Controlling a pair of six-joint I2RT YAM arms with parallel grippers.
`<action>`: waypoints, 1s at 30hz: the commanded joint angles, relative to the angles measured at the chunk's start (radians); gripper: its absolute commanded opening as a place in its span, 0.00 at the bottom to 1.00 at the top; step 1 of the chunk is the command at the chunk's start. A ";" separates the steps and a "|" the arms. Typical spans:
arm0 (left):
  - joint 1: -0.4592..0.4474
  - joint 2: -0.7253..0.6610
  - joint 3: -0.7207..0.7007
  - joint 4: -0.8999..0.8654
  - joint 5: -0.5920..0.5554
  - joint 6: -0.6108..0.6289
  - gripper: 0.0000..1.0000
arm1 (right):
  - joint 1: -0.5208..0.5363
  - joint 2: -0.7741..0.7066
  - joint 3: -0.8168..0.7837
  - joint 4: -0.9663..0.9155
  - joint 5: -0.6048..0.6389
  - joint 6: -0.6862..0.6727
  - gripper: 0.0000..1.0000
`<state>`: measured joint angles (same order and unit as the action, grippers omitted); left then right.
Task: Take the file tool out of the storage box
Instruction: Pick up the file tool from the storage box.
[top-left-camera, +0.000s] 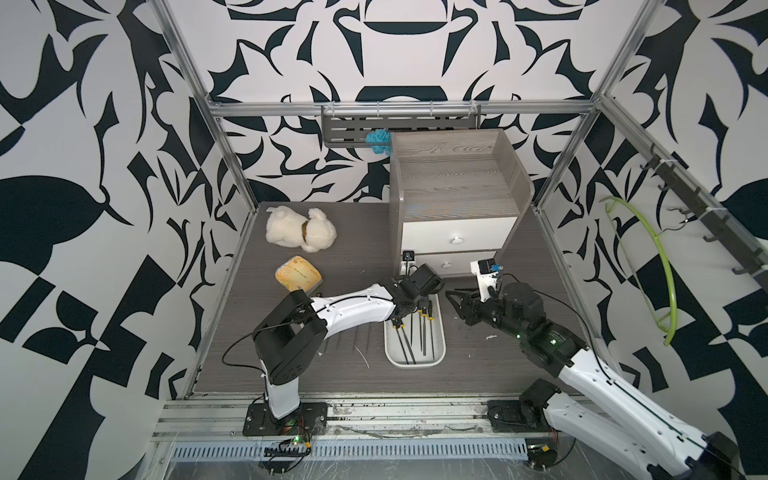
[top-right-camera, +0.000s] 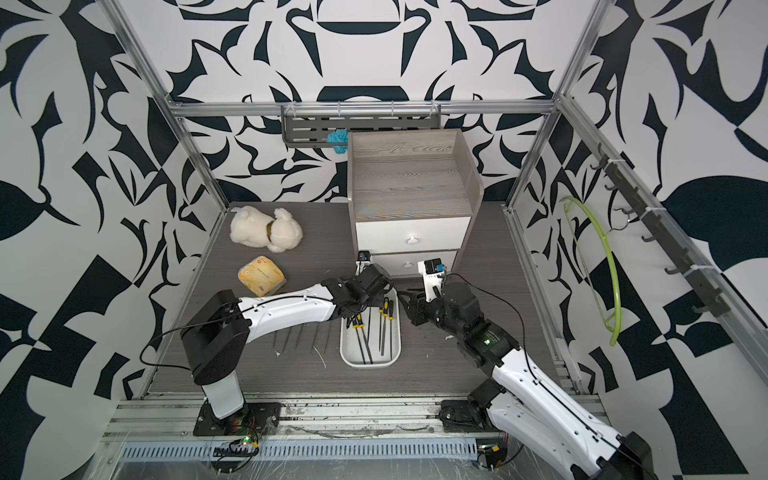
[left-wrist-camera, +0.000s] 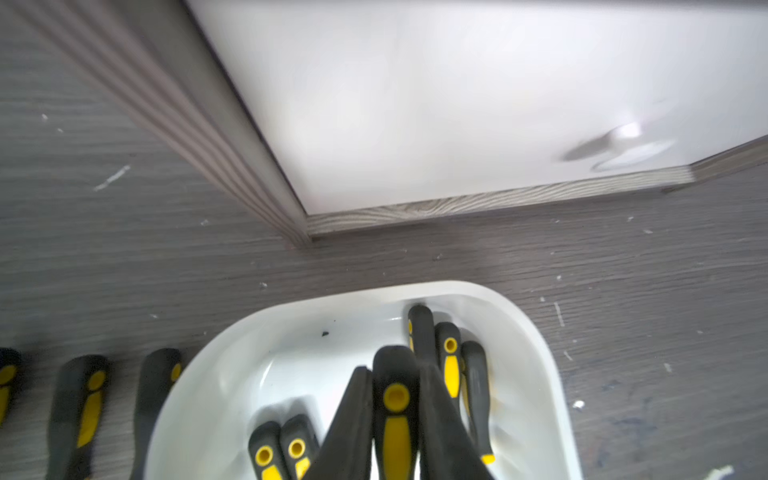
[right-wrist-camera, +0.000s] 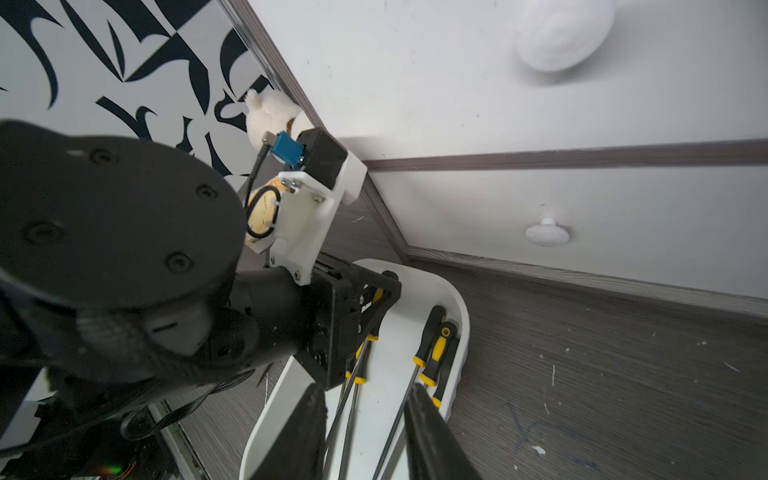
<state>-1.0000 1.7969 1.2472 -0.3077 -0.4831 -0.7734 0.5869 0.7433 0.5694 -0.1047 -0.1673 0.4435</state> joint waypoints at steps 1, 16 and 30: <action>-0.004 -0.035 0.005 -0.020 -0.012 0.030 0.08 | 0.003 -0.062 -0.020 0.052 0.029 -0.005 0.36; -0.003 -0.388 -0.204 0.198 0.059 0.105 0.04 | 0.005 0.085 -0.019 0.199 -0.253 0.055 0.44; -0.003 -0.473 -0.284 0.297 -0.014 0.132 0.06 | 0.113 0.362 0.012 0.387 -0.403 0.152 0.51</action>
<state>-1.0012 1.3399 0.9634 -0.0456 -0.4610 -0.6643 0.6701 1.0882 0.5251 0.2226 -0.5323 0.5861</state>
